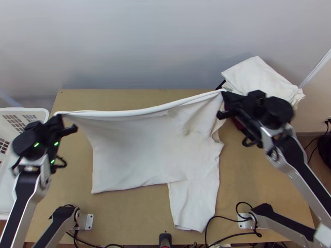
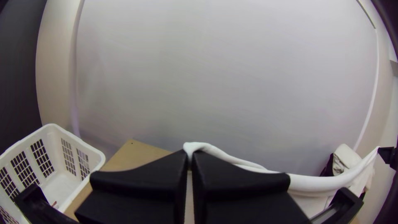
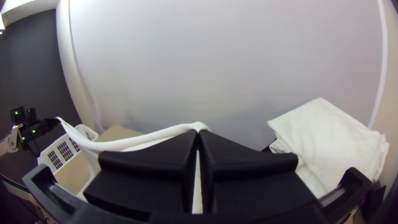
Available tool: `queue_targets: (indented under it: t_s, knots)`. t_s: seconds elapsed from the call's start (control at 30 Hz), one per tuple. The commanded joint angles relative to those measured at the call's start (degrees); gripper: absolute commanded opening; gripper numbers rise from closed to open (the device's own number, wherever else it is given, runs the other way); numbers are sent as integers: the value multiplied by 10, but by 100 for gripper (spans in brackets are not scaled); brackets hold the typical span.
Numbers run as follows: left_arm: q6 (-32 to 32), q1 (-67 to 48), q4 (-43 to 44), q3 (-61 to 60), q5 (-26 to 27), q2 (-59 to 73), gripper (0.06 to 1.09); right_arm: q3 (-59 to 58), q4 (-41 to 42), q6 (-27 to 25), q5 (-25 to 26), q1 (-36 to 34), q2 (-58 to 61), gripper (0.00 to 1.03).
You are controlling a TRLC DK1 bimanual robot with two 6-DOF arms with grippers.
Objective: Fold the t-shirt
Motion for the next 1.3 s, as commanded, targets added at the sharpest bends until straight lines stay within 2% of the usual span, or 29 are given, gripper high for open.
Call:
queue_targets:
  t_s: [0.0, 0.13, 0.23, 0.37, 0.53, 0.83, 1.0, 1.27]
  knots:
    - [-19, -5, 80, -5, -4, 105, 10, -14, 54, 13, 1, -16, 49, 3]
    - [-23, -6, 139, 49, -4, 258, 10, -10, 89, 13, -1, -38, 117, 3]
    - [-25, -5, 145, 113, 1, 360, 10, 11, 92, 22, -2, -51, 170, 3]
    - [-32, 4, 143, 200, 15, 464, 10, 60, 79, 42, -2, -62, 244, 3]
    - [-32, 11, 118, 307, 21, 563, 10, 151, 25, 54, -2, -64, 340, 3]
    - [-33, 16, 62, 429, 31, 681, 10, 214, 18, 72, -1, -76, 443, 3]
    - [-41, 19, 25, 469, 36, 726, 10, 288, -54, 87, -2, -86, 509, 3]
    - [-77, 28, -57, 530, 73, 767, 10, 357, -97, 99, -2, -88, 562, 3]
